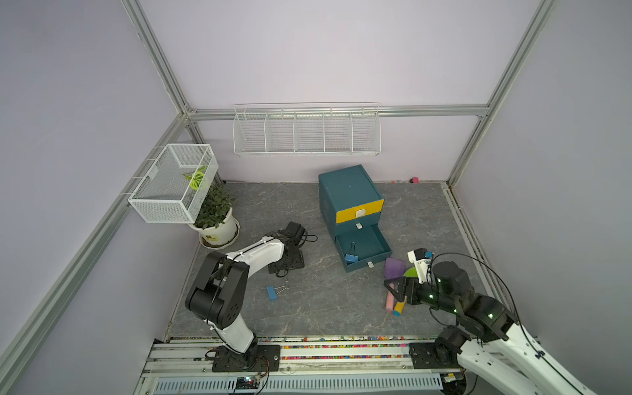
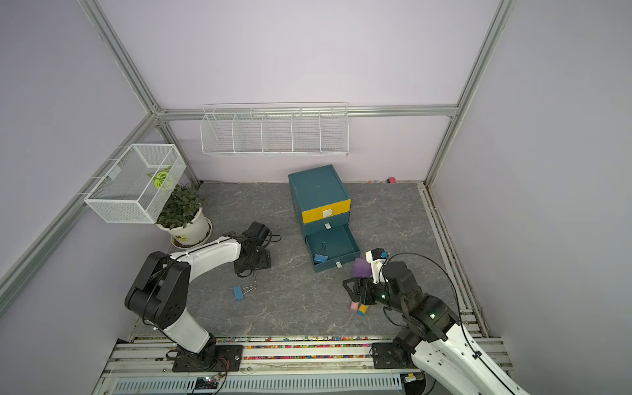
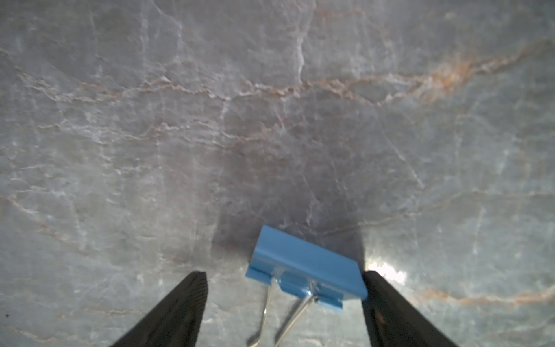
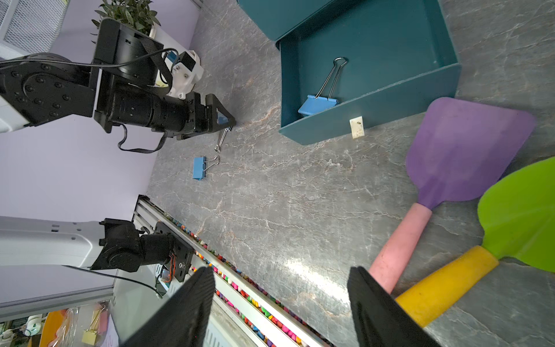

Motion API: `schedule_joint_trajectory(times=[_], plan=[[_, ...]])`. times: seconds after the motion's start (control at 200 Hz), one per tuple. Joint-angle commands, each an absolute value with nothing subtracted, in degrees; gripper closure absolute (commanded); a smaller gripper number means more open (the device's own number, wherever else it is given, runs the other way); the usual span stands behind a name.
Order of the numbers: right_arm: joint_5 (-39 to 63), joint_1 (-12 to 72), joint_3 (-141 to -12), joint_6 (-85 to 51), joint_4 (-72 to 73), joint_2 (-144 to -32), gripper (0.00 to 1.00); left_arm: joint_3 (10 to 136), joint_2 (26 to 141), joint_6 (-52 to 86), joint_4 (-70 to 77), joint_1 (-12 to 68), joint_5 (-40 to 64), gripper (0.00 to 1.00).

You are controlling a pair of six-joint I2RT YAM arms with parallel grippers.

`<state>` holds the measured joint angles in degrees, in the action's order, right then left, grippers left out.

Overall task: Put the binder clips in the drawer according to color
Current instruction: Pick up the binder clip at the center of the board, then place the binder clip in the drawer.

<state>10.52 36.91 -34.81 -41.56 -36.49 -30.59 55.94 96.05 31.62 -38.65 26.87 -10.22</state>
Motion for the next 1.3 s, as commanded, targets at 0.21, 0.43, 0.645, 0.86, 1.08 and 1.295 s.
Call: schedule_joint_trajectory(times=[0.21,0.43,0.645,0.86,1.08,1.295], plan=[[10.0,37.3,-33.3,-42.5,-34.9,-30.9,0.24,57.3,98.1,29.2,-36.3,24.9,-6.5,0.31],[10.0,37.3,-33.1,-42.7,-34.8,-30.9,0.24,56.3,96.3,30.6,-35.1,24.9,-5.9,0.46],[10.3,37.3,-32.4,-42.7,-34.4,-30.8,0.24,55.9,91.2,34.8,-34.8,27.9,-4.4,0.49],[9.8,37.4,-32.4,-42.7,-34.9,-29.9,0.24,59.1,83.6,48.2,-28.6,39.3,-3.4,0.5],[9.8,37.3,-32.4,-42.7,-35.1,-29.2,0.24,63.4,84.6,57.4,-16.9,48.0,-6.6,0.54],[9.3,37.3,-32.3,-42.9,-35.8,-28.1,0.24,68.1,93.0,61.9,-12.0,51.6,-10.5,0.57]])
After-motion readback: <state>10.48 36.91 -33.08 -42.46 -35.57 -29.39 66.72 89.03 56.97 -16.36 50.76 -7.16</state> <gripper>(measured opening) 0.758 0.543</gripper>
